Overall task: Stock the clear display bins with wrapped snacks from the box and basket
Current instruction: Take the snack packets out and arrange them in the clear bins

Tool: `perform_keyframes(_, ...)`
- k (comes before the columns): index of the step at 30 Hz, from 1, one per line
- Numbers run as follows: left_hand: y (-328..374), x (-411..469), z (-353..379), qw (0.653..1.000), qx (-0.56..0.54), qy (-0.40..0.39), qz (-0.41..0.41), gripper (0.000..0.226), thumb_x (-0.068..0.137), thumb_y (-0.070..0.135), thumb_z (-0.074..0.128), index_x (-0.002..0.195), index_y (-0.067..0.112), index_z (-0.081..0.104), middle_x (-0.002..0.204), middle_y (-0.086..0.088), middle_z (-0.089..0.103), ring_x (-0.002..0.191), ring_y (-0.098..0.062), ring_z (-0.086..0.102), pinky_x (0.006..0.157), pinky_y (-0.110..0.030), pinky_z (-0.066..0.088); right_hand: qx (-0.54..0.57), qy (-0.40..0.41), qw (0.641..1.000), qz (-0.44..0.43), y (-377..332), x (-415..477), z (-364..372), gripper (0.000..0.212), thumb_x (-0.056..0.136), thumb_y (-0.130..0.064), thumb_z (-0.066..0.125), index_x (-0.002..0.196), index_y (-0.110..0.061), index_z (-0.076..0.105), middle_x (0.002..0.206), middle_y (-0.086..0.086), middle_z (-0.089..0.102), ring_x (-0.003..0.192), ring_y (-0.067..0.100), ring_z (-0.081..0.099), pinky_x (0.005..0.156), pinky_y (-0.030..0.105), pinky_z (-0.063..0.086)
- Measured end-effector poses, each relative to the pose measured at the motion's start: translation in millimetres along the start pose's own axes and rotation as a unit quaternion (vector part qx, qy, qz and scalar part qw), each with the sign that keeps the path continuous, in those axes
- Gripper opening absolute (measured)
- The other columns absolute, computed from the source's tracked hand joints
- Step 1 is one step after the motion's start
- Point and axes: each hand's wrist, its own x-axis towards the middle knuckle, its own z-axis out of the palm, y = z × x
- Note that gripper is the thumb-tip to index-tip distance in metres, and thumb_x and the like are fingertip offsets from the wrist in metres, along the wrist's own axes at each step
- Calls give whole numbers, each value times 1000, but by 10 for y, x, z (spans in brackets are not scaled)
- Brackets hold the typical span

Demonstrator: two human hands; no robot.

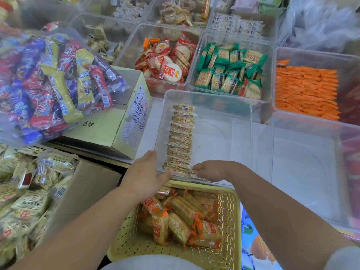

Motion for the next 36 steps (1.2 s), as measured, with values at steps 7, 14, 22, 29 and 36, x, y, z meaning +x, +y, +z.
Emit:
perform_keyframes(7,-156,-373,-99,993,-69,79,53,79,97,62,55,162,24,30,169,0,26,156,-19,19,125,-37,18,28,75,996,28,-117,-297,-101,56,107,-44,41,158,-22,31,163,3,31,146,24,34,115,33,26)
perform_keyframes(14,-797,-1285,-330,951,-159,254,73,43,94,40,69,132,20,67,134,12,56,124,2,42,108,-6,22,3,308,951,-11,-952,-552,84,48,101,-49,50,142,-25,54,139,0,61,126,24,56,102,37,44)
perform_keyframes(22,-2418,-2031,-363,946,-140,266,-123,44,93,46,70,131,26,64,132,5,59,128,-21,53,104,-39,45,-31,321,905,-278,-2781,-542,1166,37,96,-47,59,129,-30,64,132,-5,57,126,18,45,106,30,36)
perform_keyframes(29,-3791,-2126,-620,963,-56,129,-228,63,90,59,65,142,25,52,133,-9,61,120,-30,59,93,-38,51,-97,391,899,-169,-3640,-311,1923,54,88,-71,40,127,-42,62,158,-2,37,153,30,4,122,55,0)
perform_keyframes(36,-4307,-1581,-740,971,12,-88,-223,81,95,68,52,150,10,47,152,-14,52,129,-31,57,97,-36,48,-148,403,900,-78,-3827,-115,2233,61,85,-74,29,129,-45,60,156,-13,38,152,26,-3,124,56,0)
